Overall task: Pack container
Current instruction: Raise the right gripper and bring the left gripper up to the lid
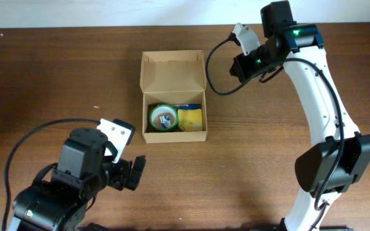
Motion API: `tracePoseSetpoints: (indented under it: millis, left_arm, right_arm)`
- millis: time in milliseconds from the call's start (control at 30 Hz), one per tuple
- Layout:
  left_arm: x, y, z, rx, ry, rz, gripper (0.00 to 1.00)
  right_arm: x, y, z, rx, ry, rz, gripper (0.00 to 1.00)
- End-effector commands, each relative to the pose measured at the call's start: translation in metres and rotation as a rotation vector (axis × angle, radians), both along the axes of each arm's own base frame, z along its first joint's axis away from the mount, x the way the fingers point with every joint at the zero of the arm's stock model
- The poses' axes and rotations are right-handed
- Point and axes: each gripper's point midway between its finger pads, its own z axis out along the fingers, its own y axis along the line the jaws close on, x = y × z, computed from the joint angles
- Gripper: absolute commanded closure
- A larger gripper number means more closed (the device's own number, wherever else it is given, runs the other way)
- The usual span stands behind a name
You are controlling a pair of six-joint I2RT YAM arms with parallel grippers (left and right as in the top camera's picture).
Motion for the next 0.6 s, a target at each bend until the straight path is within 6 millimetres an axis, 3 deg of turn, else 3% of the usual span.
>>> tracePoseSetpoints:
  millis: [0, 200, 400, 567]
  left_arm:
    - [0.01, -0.015, 0.021, -0.069, -0.082, -0.053, 0.0]
    - [0.051, -0.032, 0.051, -0.185, -0.218, -0.014, 0.01]
    - [0.107, -0.031, 0.036, -0.197, -0.148, 0.048, 0.01]
    - [0.153, -0.019, 0.037, -0.263, -0.089, 0.081, 0.0]
  right_arm:
    - [0.0, 0.003, -0.003, 0.021, 0.019, 0.004, 0.96]
    - [0.0, 0.003, -0.003, 0.021, 0.021, 0.003, 0.96]
    - [0.0, 0.003, -0.003, 0.02, 0.021, 0.003, 0.96]
    - [0.0, 0.002, -0.003, 0.014, 0.019, 0.001, 0.96]
